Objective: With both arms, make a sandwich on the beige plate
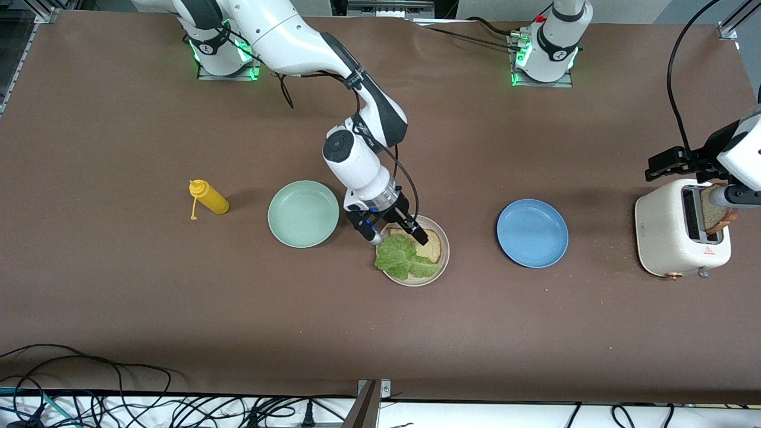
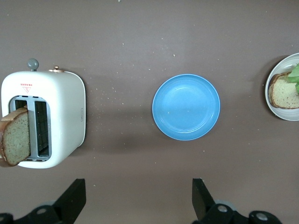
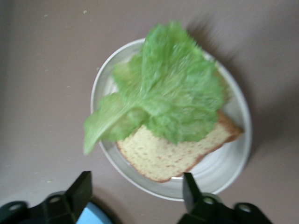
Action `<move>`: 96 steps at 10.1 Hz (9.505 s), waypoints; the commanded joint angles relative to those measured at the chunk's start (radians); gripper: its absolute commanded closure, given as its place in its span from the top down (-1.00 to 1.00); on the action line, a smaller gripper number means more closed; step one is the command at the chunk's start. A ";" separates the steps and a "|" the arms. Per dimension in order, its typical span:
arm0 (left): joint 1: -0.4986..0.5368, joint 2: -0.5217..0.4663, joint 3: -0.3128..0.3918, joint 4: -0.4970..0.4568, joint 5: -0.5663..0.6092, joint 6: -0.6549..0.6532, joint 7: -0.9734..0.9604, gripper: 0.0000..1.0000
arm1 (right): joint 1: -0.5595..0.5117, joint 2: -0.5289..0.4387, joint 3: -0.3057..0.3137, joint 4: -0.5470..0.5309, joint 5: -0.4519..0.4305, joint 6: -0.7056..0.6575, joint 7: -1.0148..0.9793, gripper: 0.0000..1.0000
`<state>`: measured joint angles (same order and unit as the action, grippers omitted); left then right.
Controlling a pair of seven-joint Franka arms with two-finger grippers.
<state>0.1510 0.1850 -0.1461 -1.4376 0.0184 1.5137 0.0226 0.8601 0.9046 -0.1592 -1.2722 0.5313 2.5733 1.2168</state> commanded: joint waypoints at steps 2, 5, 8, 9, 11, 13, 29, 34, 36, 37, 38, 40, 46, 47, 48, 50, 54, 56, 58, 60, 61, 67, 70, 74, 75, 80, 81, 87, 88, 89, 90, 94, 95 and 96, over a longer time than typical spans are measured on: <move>0.002 -0.001 -0.004 0.002 0.015 0.008 0.000 1.00 | -0.007 -0.146 -0.088 -0.003 -0.158 -0.344 -0.009 1.00; 0.005 -0.001 -0.004 0.005 0.015 0.008 0.000 1.00 | -0.007 -0.214 -0.210 0.002 -0.254 -0.666 -0.386 1.00; 0.007 -0.002 -0.004 0.011 0.014 0.008 0.000 1.00 | -0.006 -0.250 -0.411 -0.001 -0.255 -0.920 -0.882 1.00; 0.005 -0.006 -0.006 0.008 0.014 0.005 -0.001 1.00 | -0.006 -0.259 -0.472 -0.009 -0.255 -0.987 -1.004 1.00; 0.007 -0.004 -0.006 0.008 0.015 0.006 0.000 1.00 | -0.004 -0.307 -0.575 -0.082 -0.255 -1.057 -1.252 1.00; 0.007 -0.004 -0.006 0.008 0.015 0.006 -0.001 1.00 | -0.004 -0.413 -0.685 -0.250 -0.249 -1.044 -1.473 1.00; 0.007 -0.002 -0.004 0.005 0.015 0.006 0.000 1.00 | -0.272 -0.294 -0.906 -0.785 0.683 -1.039 -3.411 1.00; 0.012 -0.001 -0.006 0.006 0.031 0.008 0.002 1.00 | -0.671 -0.156 -0.486 -0.750 0.855 -1.174 -3.807 1.00; 0.012 -0.001 -0.004 0.006 0.031 0.008 0.002 1.00 | -0.760 -0.136 -0.377 -0.699 0.862 -1.202 -3.846 1.00; 0.012 -0.001 -0.004 0.006 0.031 0.008 0.002 1.00 | -0.763 -0.127 -0.369 -0.699 0.865 -1.202 -3.860 1.00; 0.012 -0.001 -0.006 0.005 0.031 0.008 0.002 1.00 | -0.768 -0.118 -0.338 -0.699 0.897 -1.213 -3.884 0.98; 0.013 -0.001 -0.004 0.006 0.031 0.008 0.002 1.00 | -0.768 -0.104 -0.332 -0.699 0.906 -1.231 -3.889 0.37; 0.021 -0.001 -0.004 0.006 0.031 0.008 0.002 1.00 | -0.741 -0.113 -0.332 -0.601 0.894 -1.236 -3.664 -0.99; 0.021 -0.001 -0.004 0.006 0.031 0.008 0.002 1.00 | -0.719 -0.115 -0.335 -0.548 0.889 -1.231 -3.572 -0.99; 0.021 -0.001 -0.004 0.006 0.031 0.008 0.002 1.00 | -0.696 -0.118 -0.338 -0.502 0.885 -1.210 -3.480 -0.99; 0.021 -0.001 -0.006 0.006 0.031 0.008 0.002 1.00 | -0.617 -0.127 -0.347 -0.408 0.817 -1.072 -3.304 -0.99; 0.021 -0.001 -0.004 0.008 0.031 0.008 0.002 1.00 | -0.336 -0.134 -0.448 -0.279 0.658 -0.817 -3.035 -0.99; 0.022 0.001 -0.004 0.005 0.031 0.008 0.002 1.00 | -0.137 -0.133 -0.546 -0.199 0.513 -0.736 -2.755 -0.99; 0.021 0.001 -0.004 0.005 0.031 0.010 0.002 1.00 | -0.020 -0.133 -0.551 -0.144 0.321 -0.652 -2.519 -0.99; 0.022 0.005 -0.004 0.008 0.031 0.010 0.002 1.00 | 0.054 -0.125 -0.553 -0.136 0.160 -0.593 -2.359 -0.99; 0.022 0.005 -0.004 0.008 0.031 0.010 0.002 1.00 | 0.094 -0.122 -0.551 -0.127 0.053 -0.556 -2.340 -1.00; 0.024 0.005 -0.004 0.008 0.031 0.011 0.002 1.00 | 0.263 -0.012 -0.523 0.002 -0.413 -0.487 -2.073 -1.00; 0.025 0.005 -0.004 0.008 0.031 0.013 0.002 1.00 | 0.310 0.028 -0.523 0.043 -0.522 -0.492 -1.917 -1.00; 0.028 0.007 -0.004 0.009 0.031 0.013 0.002 1.00 | 0.330 0.043 -0.523 0.051 -0.633 -0.515 -1.887 -1.00; 0.028 0.007 -0.004 0.009 0.031 0.013 0.002 1.00 | 0.333 0.045 -0.523 0.051 -0.631 -0.513 -1.889 -1.00; 0.028 0.007 -0.004 0.008 0.031 0.013 0.002 1.00 | 0.370 0.051 -0.522 0.053 -0.726 -0.513 -1.922 -1.00; 0.028 0.007 -0.004 0.009 0.031 0.013 0.002 1.00 | 0.370 0.050 -0.523 0.053 -0.726 -0.509 -1.921 -1.00; 0.028 0.008 -0.004 0.009 0.031 0.013 0.002 1.00 | 0.356 0.022 -0.569 0.048 -0.533 -0.565 -1.889 -1.00; 0.028 0.008 -0.004 0.009 0.031 0.013 0.002 1.00 | 0.352 0.022 -0.598 0.048 -0.474 -0.565 -1.890 -1.00; 0.028 0.008 -0.004 0.009 0.031 0.011 0.002 1.00 | 0.344 0.022 -0.606 0.047 -0.430 -0.565 -1.892 -1.00; 0.028 0.007 -0.004 0.009 0.031 0.013 0.002 1.00 | 0.333 0.019 -0.614 0.048 -0.389 -0.565 -1.892 -1.00; 0.028 0.008 -0.004 0.009 0.031 0.013 0.002 1.00 | 0.243 -0.032 -0.648 0.040 -0.120 -0.567 -1.912 -1.00; 0.028 0.008 -0.004 0.009 0.031 0.013 0.002 1.00 | 0.222 -0.054 -0.646 0.031 -0.113 -0.567 -1.930 -1.00; 0.027 0.014 -0.004 0.009 0.031 0.013 0.002 1.00 | 0.203 -0.070 -0.646 0.016 -0.053 -0.567 -1.933 -1.00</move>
<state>0.1767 0.1929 -0.1457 -1.4355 0.0291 1.5249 0.0226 1.0839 0.8774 -0.8136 -1.2450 0.4200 2.0301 -0.6909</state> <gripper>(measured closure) 0.000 0.938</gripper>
